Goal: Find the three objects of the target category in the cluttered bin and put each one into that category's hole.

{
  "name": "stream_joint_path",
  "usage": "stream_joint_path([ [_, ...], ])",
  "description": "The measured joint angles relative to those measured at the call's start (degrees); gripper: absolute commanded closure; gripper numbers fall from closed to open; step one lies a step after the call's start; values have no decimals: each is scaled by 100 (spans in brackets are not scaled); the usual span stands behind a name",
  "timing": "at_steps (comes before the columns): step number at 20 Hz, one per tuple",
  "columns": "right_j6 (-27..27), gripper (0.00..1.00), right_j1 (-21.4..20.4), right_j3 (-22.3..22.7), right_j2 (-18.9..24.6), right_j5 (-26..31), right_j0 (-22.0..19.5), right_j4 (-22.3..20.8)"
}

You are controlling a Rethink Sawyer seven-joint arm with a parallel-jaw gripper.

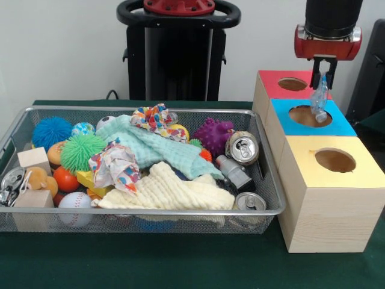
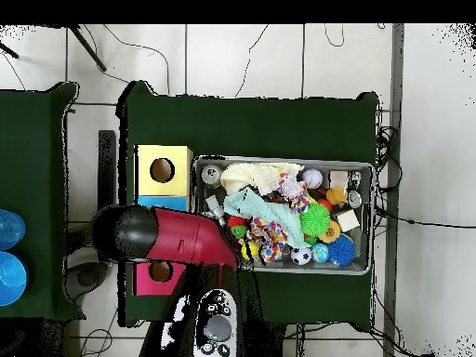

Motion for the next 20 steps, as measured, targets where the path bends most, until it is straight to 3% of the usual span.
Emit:
stream_joint_path([
  [20, 25, 100, 193, 43, -18, -361, 157, 103],
])
